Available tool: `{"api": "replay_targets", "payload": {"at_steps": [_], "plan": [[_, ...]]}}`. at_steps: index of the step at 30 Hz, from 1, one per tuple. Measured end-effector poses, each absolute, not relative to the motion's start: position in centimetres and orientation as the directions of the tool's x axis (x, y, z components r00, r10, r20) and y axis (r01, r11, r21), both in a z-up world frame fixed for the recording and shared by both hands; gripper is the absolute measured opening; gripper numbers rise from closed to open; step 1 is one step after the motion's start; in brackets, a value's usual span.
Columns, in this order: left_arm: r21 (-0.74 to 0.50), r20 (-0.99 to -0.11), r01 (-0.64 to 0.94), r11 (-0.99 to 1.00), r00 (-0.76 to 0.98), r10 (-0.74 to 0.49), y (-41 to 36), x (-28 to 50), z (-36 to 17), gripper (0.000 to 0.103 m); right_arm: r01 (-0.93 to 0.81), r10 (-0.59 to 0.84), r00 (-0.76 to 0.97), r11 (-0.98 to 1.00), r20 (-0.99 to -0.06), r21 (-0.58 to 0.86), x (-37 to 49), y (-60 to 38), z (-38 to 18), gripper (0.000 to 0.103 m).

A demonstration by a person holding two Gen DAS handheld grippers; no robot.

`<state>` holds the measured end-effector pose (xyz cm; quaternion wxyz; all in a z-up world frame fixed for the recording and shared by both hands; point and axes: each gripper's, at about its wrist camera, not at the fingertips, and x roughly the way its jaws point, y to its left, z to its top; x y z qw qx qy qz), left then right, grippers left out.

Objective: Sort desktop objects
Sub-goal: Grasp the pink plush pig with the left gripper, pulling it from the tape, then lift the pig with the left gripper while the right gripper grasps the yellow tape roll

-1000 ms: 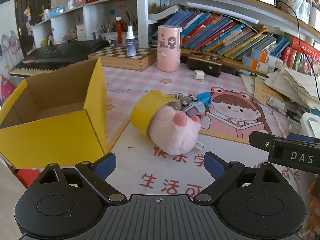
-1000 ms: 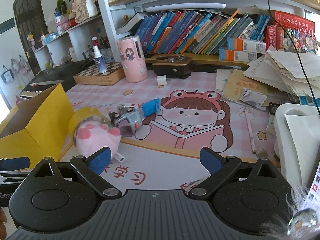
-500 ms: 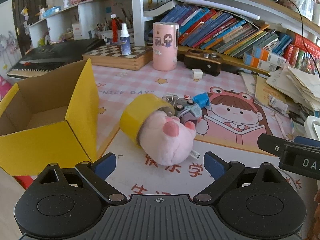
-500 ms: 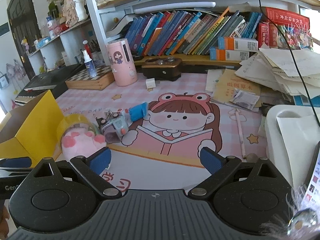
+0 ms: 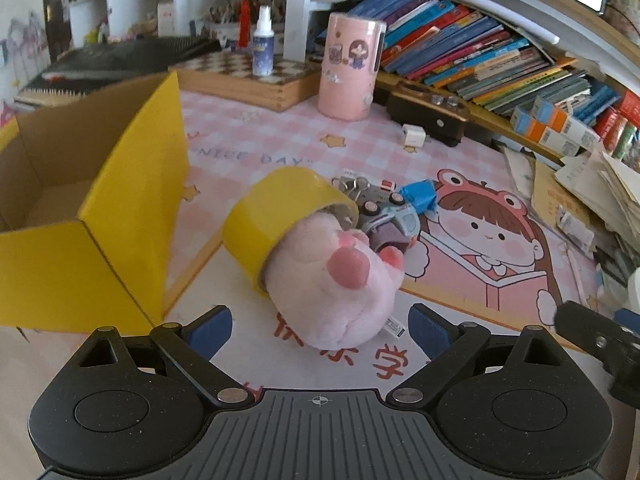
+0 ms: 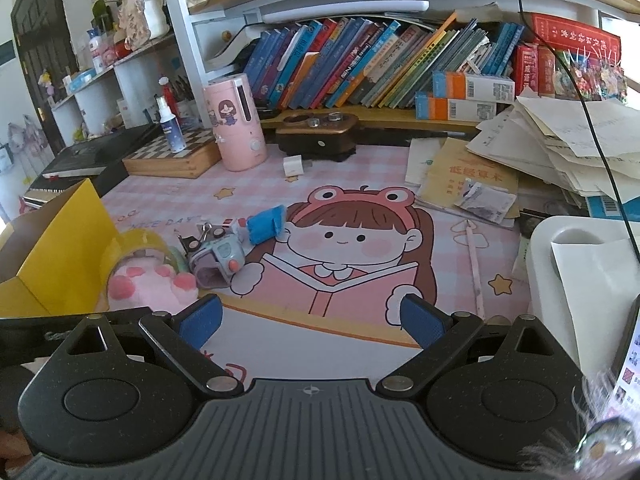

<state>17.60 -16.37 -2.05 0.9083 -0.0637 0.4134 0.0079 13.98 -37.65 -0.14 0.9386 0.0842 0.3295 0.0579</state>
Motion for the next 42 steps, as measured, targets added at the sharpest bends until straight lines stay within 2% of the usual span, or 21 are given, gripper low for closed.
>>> {"api": "replay_targets", "payload": {"at_steps": [14, 15, 16, 18, 22, 25, 30, 36, 42], "plan": [[-0.295, -0.754, -0.186, 0.937, 0.648, -0.109, -15.1, 19.3, -3.1, 0.095, -0.043, 0.145, 0.789, 0.982, -0.597, 0.182, 13.7, -38.4, 0.2, 0.097], [-0.304, -0.756, -0.201, 0.931, 0.645, -0.107, -15.0, 19.5, -3.3, 0.093, -0.04, 0.143, 0.789, 0.982, -0.597, 0.183, 13.7, -38.4, 0.2, 0.097], [-0.314, -0.758, -0.213, 0.925, 0.644, -0.109, -14.9, 19.7, -3.5, 0.08, -0.036, 0.14, 0.79, 0.982, -0.597, 0.183, 13.6, -38.5, 0.2, 0.097], [-0.349, -0.763, -0.217, 0.912, 0.631, -0.142, -14.6, 20.0, -4.0, 0.066, -0.03, 0.135, 0.793, 0.983, -0.595, 0.183, 13.5, -38.6, 0.4, 0.097], [-0.346, -0.755, -0.165, 0.924, 0.633, -0.17, -15.0, 19.3, -3.8, 0.055, -0.027, 0.13, 0.798, 0.983, -0.589, 0.18, 13.3, -38.6, 0.5, 0.097], [-0.347, -0.754, -0.096, 0.933, 0.62, -0.217, -15.7, 18.1, -3.4, 0.054, -0.023, 0.127, 0.799, 0.983, -0.588, 0.181, 13.2, -38.6, 0.6, 0.097], [-0.269, -0.759, 0.038, 0.962, 0.607, -0.236, -17.7, 15.9, -2.8, 0.054, -0.031, 0.133, 0.794, 0.983, -0.593, 0.18, 13.1, -38.4, 0.6, 0.097], [-0.236, -0.712, 0.15, 0.96, 0.646, -0.275, -18.7, 14.2, -1.3, 0.054, -0.051, 0.141, 0.794, 0.985, -0.591, 0.167, 12.4, -37.7, 0.7, 0.097], [-0.166, -0.7, 0.178, 0.97, 0.672, -0.243, -19.5, 12.9, -1.0, 0.054, -0.047, 0.136, 0.798, 0.985, -0.587, 0.165, 11.5, -37.9, 0.7, 0.097]]}}
